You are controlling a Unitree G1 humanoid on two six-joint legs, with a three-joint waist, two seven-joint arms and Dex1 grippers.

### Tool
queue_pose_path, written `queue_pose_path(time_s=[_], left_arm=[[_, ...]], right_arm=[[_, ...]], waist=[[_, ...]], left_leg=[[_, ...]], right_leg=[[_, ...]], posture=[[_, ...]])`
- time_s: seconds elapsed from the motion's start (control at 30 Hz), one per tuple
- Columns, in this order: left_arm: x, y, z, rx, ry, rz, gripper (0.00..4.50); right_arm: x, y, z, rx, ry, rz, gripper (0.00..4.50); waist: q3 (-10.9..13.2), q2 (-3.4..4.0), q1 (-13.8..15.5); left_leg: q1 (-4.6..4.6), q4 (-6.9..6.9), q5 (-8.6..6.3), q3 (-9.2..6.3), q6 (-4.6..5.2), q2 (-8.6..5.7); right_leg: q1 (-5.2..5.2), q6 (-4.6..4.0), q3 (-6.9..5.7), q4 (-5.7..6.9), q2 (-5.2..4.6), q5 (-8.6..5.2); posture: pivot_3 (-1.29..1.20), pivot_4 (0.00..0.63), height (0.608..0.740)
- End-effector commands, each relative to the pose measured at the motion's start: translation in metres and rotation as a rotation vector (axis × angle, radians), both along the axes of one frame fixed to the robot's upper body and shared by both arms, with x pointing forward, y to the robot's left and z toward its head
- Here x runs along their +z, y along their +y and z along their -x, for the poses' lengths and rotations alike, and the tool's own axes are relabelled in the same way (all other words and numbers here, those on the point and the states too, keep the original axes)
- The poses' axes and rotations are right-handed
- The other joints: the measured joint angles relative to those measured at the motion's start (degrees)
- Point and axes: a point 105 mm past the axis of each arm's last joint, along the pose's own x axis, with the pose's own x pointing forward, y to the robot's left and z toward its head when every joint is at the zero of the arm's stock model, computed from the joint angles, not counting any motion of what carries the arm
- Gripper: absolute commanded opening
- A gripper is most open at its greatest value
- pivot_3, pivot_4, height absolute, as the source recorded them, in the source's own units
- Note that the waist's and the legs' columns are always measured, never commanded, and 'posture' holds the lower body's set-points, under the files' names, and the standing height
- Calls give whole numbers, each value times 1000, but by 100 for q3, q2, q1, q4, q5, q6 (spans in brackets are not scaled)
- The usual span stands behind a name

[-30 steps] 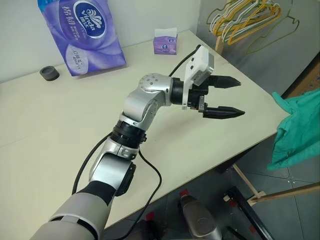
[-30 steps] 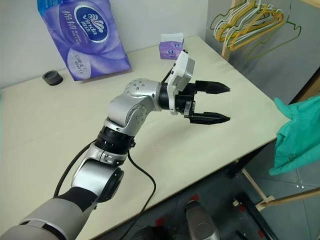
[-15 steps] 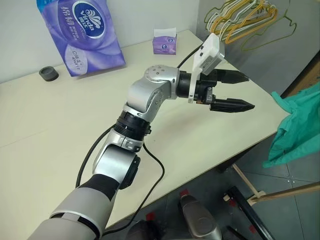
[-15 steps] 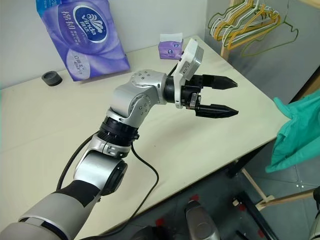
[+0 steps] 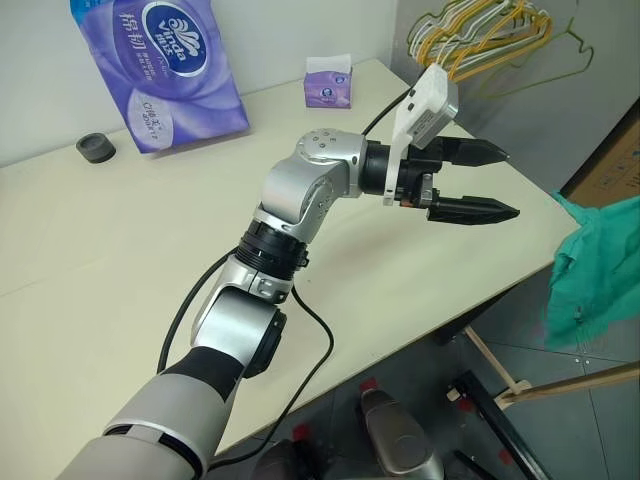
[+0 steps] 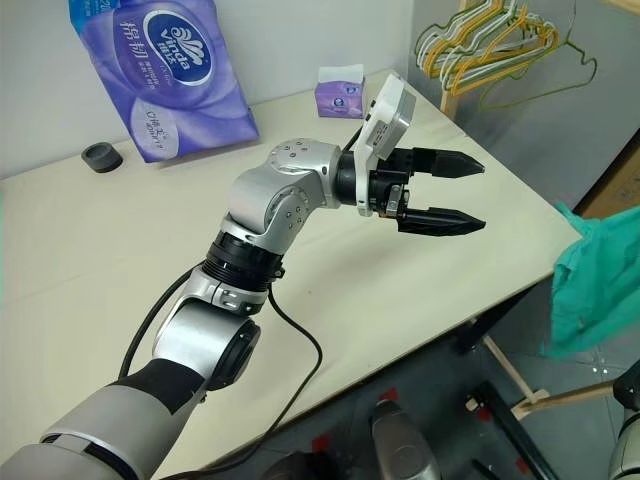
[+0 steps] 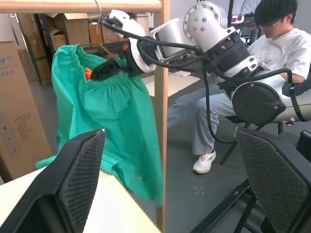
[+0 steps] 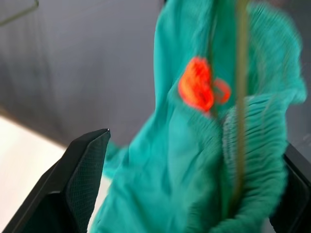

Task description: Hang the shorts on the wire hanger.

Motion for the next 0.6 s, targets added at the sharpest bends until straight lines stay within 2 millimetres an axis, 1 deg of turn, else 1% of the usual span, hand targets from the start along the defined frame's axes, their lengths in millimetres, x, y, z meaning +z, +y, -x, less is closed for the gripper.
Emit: queue_pose_path(time_s=[0.03, 0.1, 0.2, 0.33, 0.43, 0.53, 0.57, 0.6], left_arm=[[15, -2, 6, -20, -63, 28, 4500], [14, -2, 6, -19, -63, 26, 4500], [13, -2, 6, -18, -64, 26, 4500], [11, -2, 6, -16, -66, 22, 4500], [11, -1, 5, -14, -67, 21, 4500], [11, -1, 4, -5, -69, 24, 4500], [11, -1, 3, 3, -71, 25, 4500], [11, 0, 0, 22, -76, 31, 4500]], right_arm=[[34, -6, 15, -102, -105, 141, 4475], [48, -4, 18, -132, -135, 244, 4475], [61, -4, 22, -178, -165, 349, 4475], [63, -3, 22, -206, -170, 395, 4475], [71, 3, 22, -203, -202, 472, 4475], [91, 18, 24, -187, -283, 620, 4475], [96, 25, 23, -170, -315, 666, 4475], [103, 38, 21, -130, -346, 740, 4475]], waist=[[0, 0, -9], [0, 0, -8], [-1, 1, -28], [-1, 1, -44], [-1, 1, -61], [-1, 1, -92], [-1, 2, -102], [-2, 5, -111]], left_leg=[[0, 0, 0, 0, 0, 0], [0, 0, 0, -1, 0, -1], [1, 0, 0, 5, 0, -3], [1, 0, 0, 4, 0, -3], [2, 0, 0, 4, 1, -3], [2, 0, 0, 4, 1, -5], [2, -1, 0, 4, 1, -5], [2, -1, 0, 6, 1, -5]], right_leg=[[0, 0, 0, 0, 0, 0], [0, 1, 0, 0, 0, 0], [-1, 3, 8, 1, -1, 0], [-1, 4, 7, 1, 0, 0], [-1, 4, 8, 1, 0, 1], [-1, 4, 9, 1, -1, 1], [-1, 5, 9, 1, -1, 1], [-1, 5, 11, 2, -1, 1]], posture=[[-449, 161, 740], [-445, 161, 740], [-443, 162, 740], [-438, 163, 740], [-436, 163, 740], [-434, 163, 740], [-433, 162, 740], [-431, 162, 740]])
